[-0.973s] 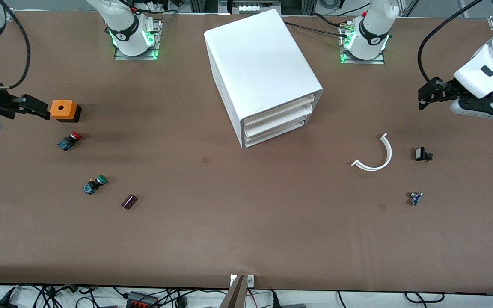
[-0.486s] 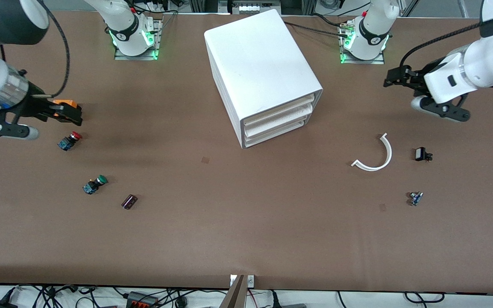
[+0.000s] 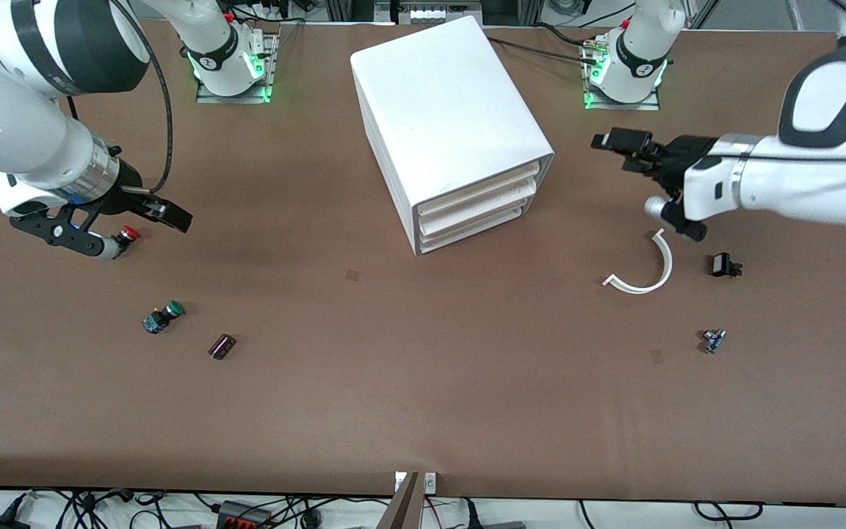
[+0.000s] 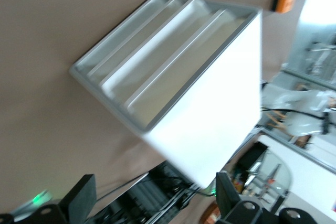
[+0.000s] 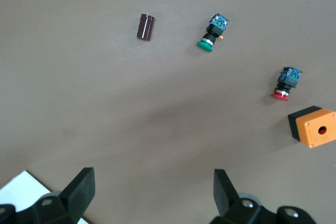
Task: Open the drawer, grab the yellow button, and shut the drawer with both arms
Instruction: 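Grasp the lowest drawer's front with the left gripper and pull it open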
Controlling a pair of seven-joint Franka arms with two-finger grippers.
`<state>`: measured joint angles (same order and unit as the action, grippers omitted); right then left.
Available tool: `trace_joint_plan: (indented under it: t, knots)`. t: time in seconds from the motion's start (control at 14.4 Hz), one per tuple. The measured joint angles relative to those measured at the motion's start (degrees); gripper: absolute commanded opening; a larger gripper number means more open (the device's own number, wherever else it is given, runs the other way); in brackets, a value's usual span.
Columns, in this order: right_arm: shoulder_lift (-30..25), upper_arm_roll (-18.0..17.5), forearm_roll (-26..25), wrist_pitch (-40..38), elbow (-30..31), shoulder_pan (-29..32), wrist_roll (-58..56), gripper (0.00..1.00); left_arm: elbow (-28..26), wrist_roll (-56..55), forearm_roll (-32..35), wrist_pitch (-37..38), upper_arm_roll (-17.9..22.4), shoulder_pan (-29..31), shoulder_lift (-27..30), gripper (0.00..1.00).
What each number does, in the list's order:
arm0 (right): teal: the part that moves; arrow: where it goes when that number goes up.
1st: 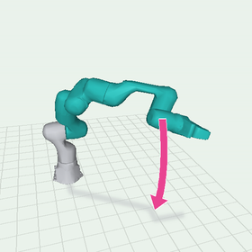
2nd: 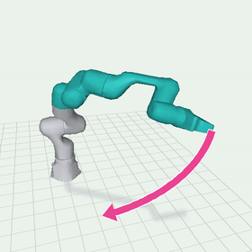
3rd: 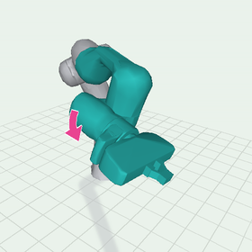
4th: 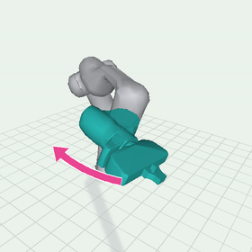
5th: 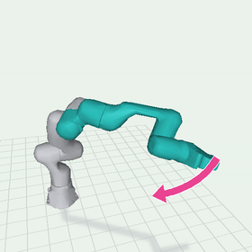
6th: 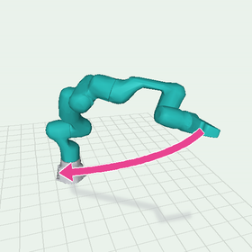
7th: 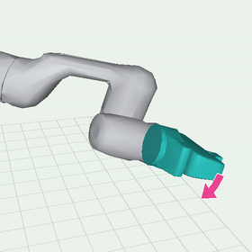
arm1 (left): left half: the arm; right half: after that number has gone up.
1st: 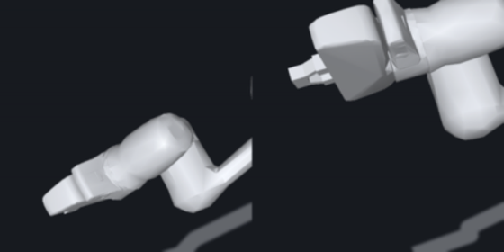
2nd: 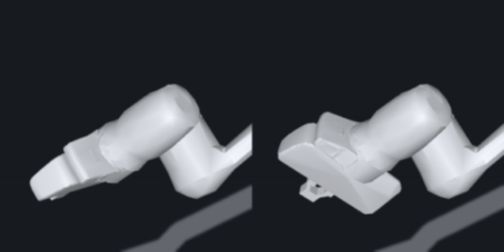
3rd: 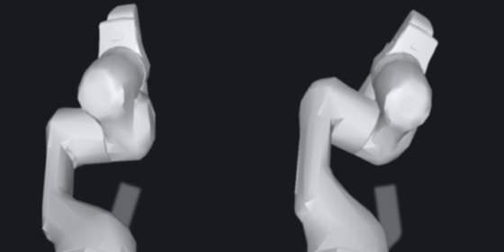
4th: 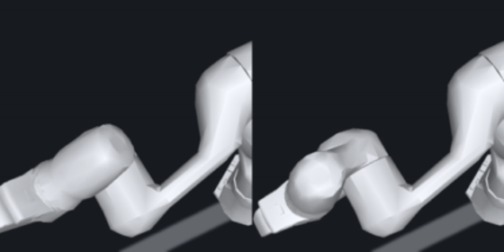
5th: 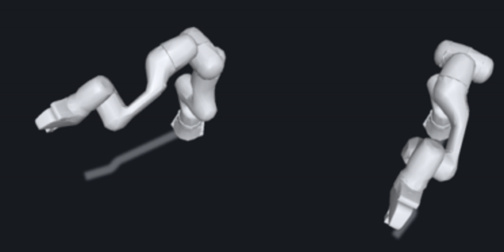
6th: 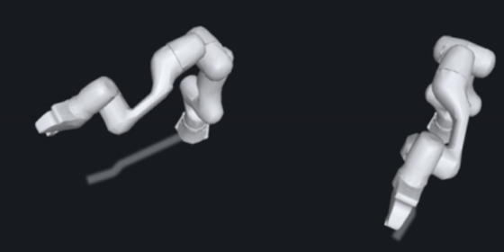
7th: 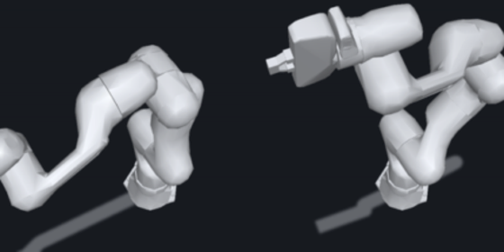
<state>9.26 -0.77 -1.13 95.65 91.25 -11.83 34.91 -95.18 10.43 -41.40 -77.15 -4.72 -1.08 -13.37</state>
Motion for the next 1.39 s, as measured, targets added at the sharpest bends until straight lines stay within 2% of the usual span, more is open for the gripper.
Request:
trace_joint_plan:
  t: [0.14,0.42,0.63,0.97,1.11,1.39]
  knots:
    - [0.3,0.0,0.5,0.0,-0.5,-0.2,1.8,1.0,-1.9,6.3,-5.0,-5.3,-1.0,-0.1,-2.4,1.0]
    - [0.3,0.2,4.2,0.0,-0.6,-0.2,6.5,1.0,-10.2,24.5,-17.9,-15.6,-3.0,-0.6,-5.7,1.0]
    - [0.5,0.7,4.3,0.0,-0.6,0.0,10.5,1.0,-14.8,35.0,-24.7,-16.9,-3.5,-0.7,-8.7,1.0]
    - [0.8,1.1,4.4,0.0,-0.6,2.7,11.4,1.0,-19.4,38.4,-28.5,-17.1,-4.5,-0.7,-10.2,0.99]
    - [0.8,1.1,4.4,0.0,-0.6,3.0,11.5,1.0,-20.2,38.5,-28.9,-17.2,-5.1,-0.7,-10.4,0.72]
    - [0.8,1.1,4.7,0.0,-0.6,2.9,13.7,1.0,-21.1,38.8,-29.0,-17.3,-6.0,-0.7,-10.5,0.65]
